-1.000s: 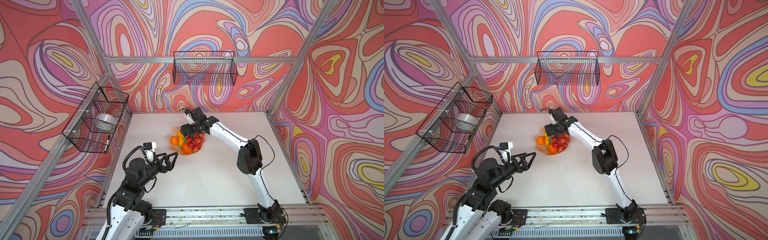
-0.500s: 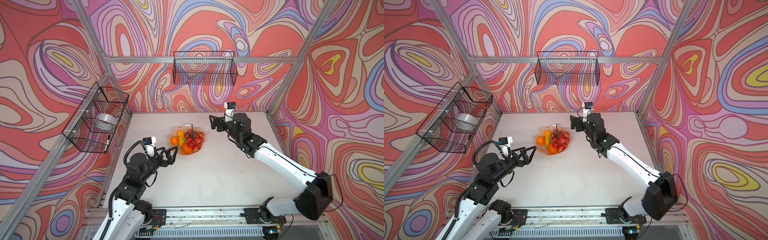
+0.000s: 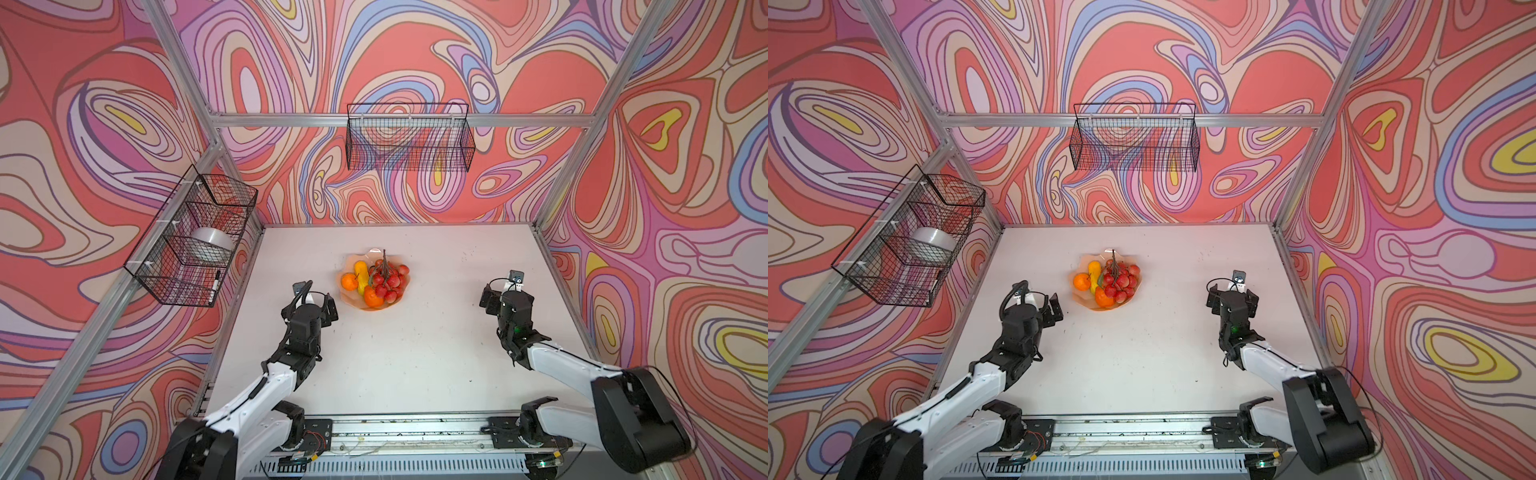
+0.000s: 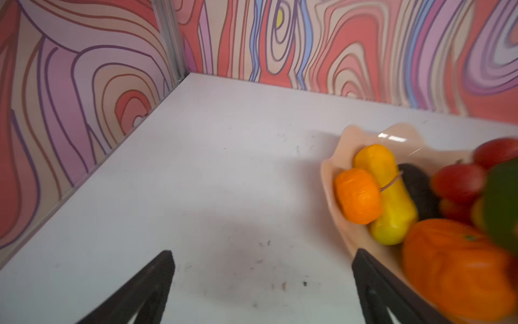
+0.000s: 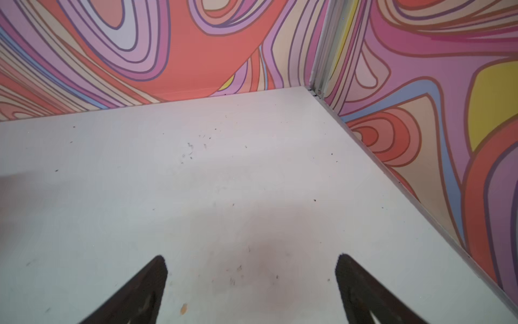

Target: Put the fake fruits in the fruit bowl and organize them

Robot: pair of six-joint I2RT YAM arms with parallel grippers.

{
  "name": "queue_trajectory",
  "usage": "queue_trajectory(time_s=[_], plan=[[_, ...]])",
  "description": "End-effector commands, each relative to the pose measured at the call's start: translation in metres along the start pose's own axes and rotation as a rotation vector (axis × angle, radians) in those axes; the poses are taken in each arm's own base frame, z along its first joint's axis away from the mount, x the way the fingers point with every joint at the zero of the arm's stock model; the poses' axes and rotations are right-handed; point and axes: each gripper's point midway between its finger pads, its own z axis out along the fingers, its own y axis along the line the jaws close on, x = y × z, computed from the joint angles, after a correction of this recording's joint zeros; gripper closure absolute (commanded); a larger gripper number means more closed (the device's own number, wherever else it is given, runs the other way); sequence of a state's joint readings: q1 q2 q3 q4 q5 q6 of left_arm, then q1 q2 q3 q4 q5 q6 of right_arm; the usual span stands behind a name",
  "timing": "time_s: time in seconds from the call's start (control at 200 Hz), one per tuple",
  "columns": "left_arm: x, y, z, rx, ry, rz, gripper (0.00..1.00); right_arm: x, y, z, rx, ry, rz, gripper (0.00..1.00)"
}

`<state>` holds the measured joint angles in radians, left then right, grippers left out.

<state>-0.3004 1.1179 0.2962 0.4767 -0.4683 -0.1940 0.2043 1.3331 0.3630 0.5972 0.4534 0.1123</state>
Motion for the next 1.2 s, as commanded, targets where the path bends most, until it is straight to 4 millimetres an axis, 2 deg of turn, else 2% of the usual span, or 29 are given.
queue_trajectory(time_s=[0.0, 0.03, 0.08, 0.155, 0.23, 0.315, 0.351, 0.411, 0.491, 0.566, 0.611, 0.701, 0.931, 1.077, 1.197], plan=[[-0.028, 0.018, 0.014, -0.086, -0.168, 0.064, 0.0, -0.023, -0.002, 0.011, -0.001, -0.178, 0.005, 0.02], [-0.018, 0.025, 0.02, -0.092, -0.14, 0.05, 0.0, -0.026, -0.001, 0.013, -0.005, -0.2, -0.004, 0.02], [-0.021, 0.035, 0.023, -0.094, -0.153, 0.017, 0.0, -0.025, 0.005, 0.017, -0.029, -0.196, -0.033, 0.02], [-0.017, 0.039, 0.022, -0.062, -0.13, -0.012, 0.0, -0.023, 0.008, 0.021, -0.071, -0.223, -0.053, 0.02], [-0.021, 0.029, 0.018, -0.007, -0.153, 0.01, 0.03, -0.014, 0.007, 0.028, -0.08, -0.225, -0.041, 0.02], [-0.021, 0.03, 0.021, -0.017, -0.125, 0.018, 0.02, -0.003, 0.008, 0.033, -0.088, -0.217, -0.04, 0.02], [-0.022, 0.03, 0.023, -0.014, -0.148, 0.026, 0.01, -0.006, 0.007, 0.033, -0.085, -0.235, -0.046, 0.02], [-0.018, 0.033, 0.033, -0.012, -0.191, 0.02, 0.0, -0.002, 0.009, 0.037, -0.106, -0.192, -0.043, 0.01], [-0.003, 0.035, 0.054, 0.005, -0.172, -0.002, 0.0, -0.002, 0.006, 0.042, -0.082, -0.177, -0.042, 0.02], [0.001, 0.033, 0.06, 0.006, -0.07, 0.0, 0.0, -0.003, 0.005, 0.044, -0.071, -0.178, -0.042, 0.01], [-0.001, 0.039, 0.063, -0.029, -0.072, -0.016, 0.0, -0.002, 0.005, 0.044, -0.071, -0.174, -0.04, 0.01], [0.0, 0.035, 0.071, -0.009, -0.044, -0.003, 0.0, -0.003, 0.005, 0.045, -0.069, -0.172, -0.042, 0.02], [0.0, 0.034, 0.072, -0.008, -0.047, 0.0, 0.0, -0.002, 0.005, 0.049, -0.063, -0.154, -0.041, 0.02], [0.001, 0.031, 0.073, 0.013, -0.039, 0.009, 0.0, 0.001, 0.005, 0.06, -0.091, -0.098, -0.027, 0.02], [0.001, 0.027, 0.073, 0.031, -0.033, 0.019, 0.0, 0.0, 0.003, 0.054, -0.092, -0.127, -0.03, 0.01]])
